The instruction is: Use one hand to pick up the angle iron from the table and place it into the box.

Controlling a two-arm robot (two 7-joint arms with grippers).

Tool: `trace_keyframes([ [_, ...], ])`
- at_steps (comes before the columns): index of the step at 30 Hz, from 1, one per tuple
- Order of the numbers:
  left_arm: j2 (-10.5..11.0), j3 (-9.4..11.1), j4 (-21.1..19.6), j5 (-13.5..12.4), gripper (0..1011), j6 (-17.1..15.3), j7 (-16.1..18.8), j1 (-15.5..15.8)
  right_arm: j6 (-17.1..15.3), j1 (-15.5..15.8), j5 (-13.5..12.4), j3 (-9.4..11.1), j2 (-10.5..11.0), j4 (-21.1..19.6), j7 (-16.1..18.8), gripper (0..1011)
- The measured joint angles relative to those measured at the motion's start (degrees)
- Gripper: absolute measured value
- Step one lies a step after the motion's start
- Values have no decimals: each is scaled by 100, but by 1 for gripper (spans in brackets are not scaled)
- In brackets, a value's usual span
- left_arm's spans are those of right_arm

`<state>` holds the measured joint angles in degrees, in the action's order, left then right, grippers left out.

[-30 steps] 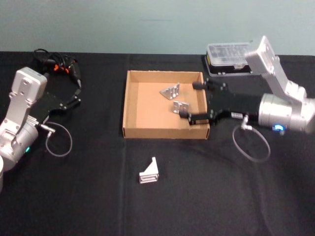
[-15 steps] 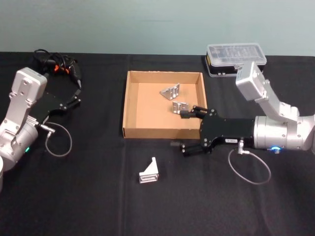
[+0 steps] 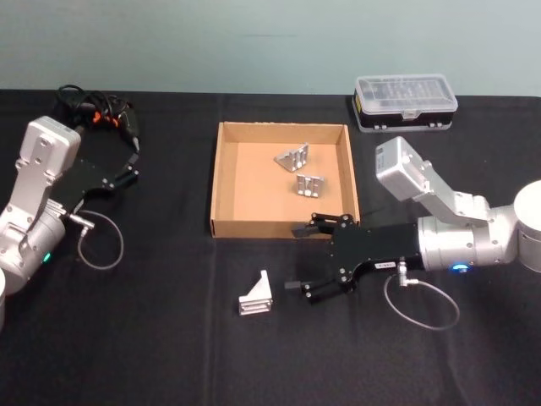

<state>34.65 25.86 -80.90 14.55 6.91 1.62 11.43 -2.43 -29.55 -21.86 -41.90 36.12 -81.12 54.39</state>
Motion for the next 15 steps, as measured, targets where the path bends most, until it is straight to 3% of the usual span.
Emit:
trace_keyframes([
  [15, 0, 0, 0, 0, 1000, 0, 0, 0, 136, -411, 284, -508, -293, 490, 144, 1004],
])
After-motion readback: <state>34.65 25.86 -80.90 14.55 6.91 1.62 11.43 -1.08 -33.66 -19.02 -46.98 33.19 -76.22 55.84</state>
